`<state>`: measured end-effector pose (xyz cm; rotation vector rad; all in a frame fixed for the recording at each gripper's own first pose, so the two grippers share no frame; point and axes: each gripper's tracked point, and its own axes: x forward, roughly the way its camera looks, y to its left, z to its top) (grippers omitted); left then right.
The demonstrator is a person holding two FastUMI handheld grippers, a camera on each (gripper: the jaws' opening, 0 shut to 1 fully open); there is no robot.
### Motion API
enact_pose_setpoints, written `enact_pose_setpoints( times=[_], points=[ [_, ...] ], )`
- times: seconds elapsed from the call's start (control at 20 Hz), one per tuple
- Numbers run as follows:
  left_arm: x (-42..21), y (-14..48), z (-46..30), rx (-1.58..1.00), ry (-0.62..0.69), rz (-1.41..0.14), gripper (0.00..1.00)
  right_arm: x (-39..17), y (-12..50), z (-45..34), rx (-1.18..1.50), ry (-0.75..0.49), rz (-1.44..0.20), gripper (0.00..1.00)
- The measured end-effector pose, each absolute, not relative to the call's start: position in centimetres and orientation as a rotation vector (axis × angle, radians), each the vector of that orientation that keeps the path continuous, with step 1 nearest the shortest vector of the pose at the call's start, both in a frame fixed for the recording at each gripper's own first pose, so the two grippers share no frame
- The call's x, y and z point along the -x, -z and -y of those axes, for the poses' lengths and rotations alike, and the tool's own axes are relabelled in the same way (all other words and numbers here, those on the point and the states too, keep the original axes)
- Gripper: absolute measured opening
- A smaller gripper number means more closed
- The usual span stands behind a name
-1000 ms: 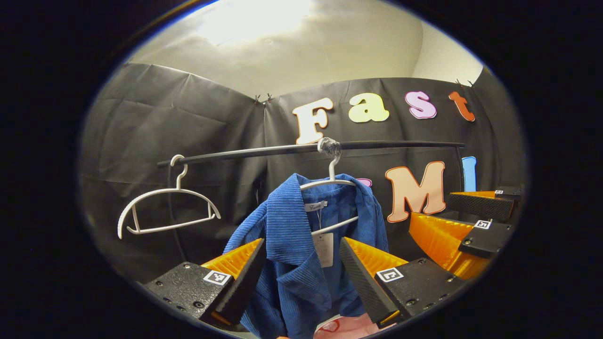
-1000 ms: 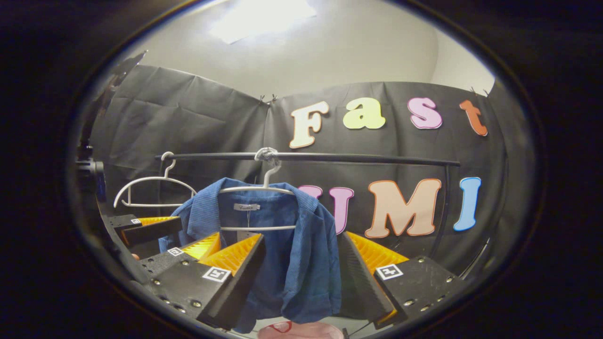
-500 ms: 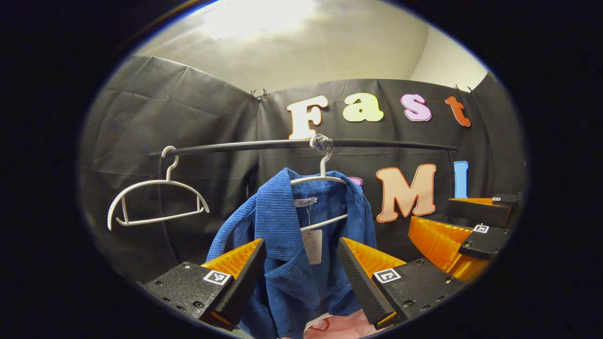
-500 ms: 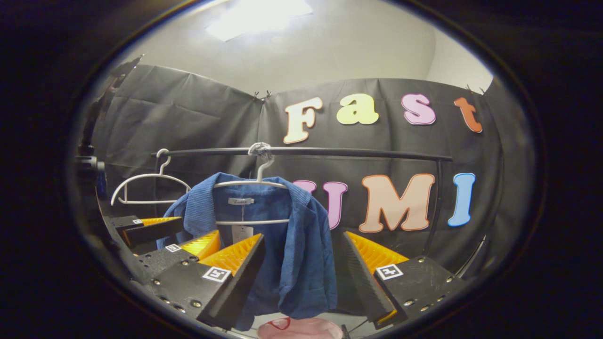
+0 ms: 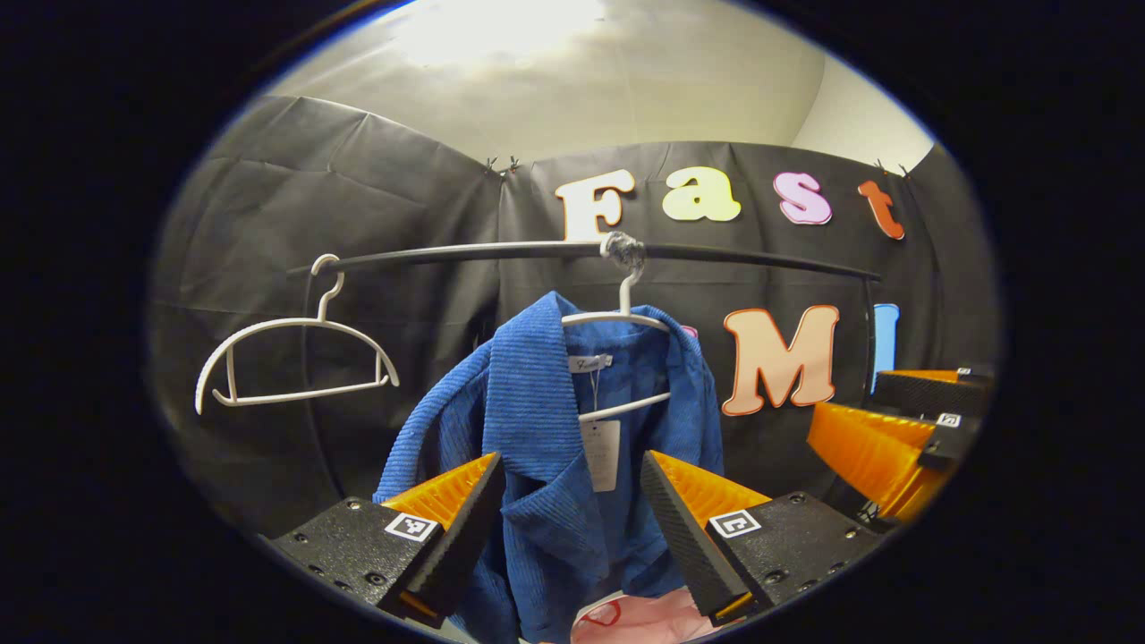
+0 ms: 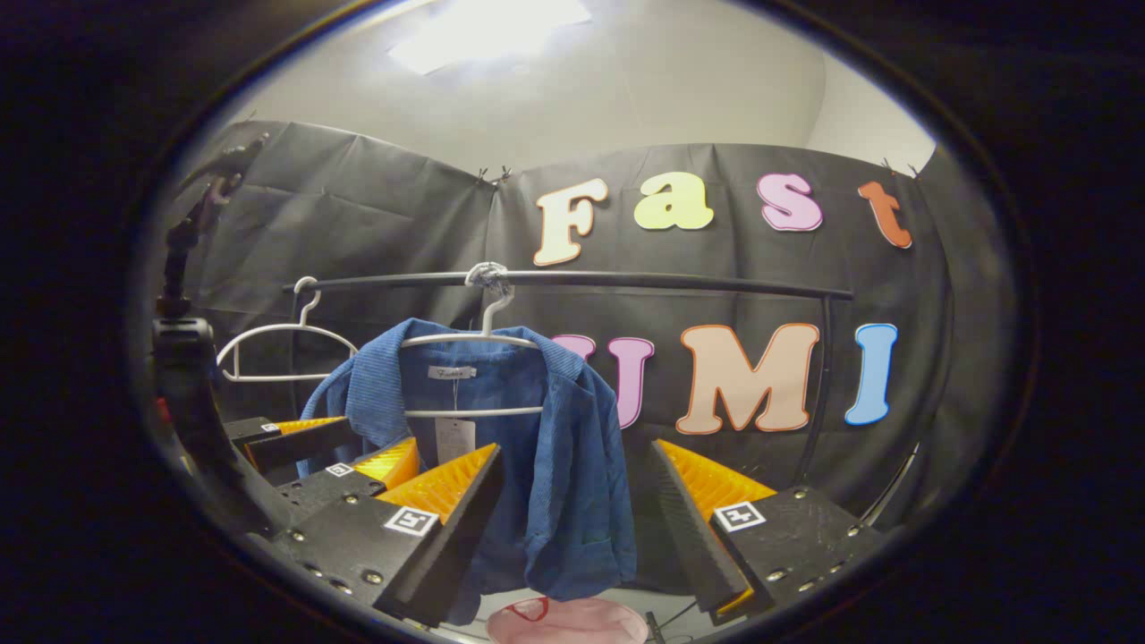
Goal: Grasp the clothes on the hanger with both hands and then place them into the laundry hamper below.
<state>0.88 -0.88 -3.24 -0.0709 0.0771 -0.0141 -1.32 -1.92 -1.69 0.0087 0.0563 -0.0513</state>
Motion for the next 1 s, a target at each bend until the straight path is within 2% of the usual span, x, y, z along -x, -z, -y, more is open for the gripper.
enact_pose_setpoints(
  times=[0.65,0.75,0.8,0.95,1.0],
  points=[
    [-3.9,7.0,0.4,0.006,-0.148,-0.131,0.95,0.3,2.9,4.3,0.032,0.018,-0.099,0.96],
    [-4.4,7.3,0.0,-0.007,-0.181,-0.132,0.92,-0.2,2.9,4.5,0.036,0.007,-0.099,0.99],
    [-4.7,7.5,-0.2,-0.009,-0.195,-0.134,0.86,-0.4,3.0,4.7,0.037,0.003,-0.100,0.96],
    [-5.2,8.3,-1.1,-0.007,-0.231,-0.157,0.89,-1.1,3.4,4.7,0.035,-0.013,-0.107,0.99],
    [-5.4,8.5,-1.2,-0.004,-0.233,-0.163,0.84,-1.2,3.4,4.6,0.034,-0.016,-0.107,0.94]
  ],
)
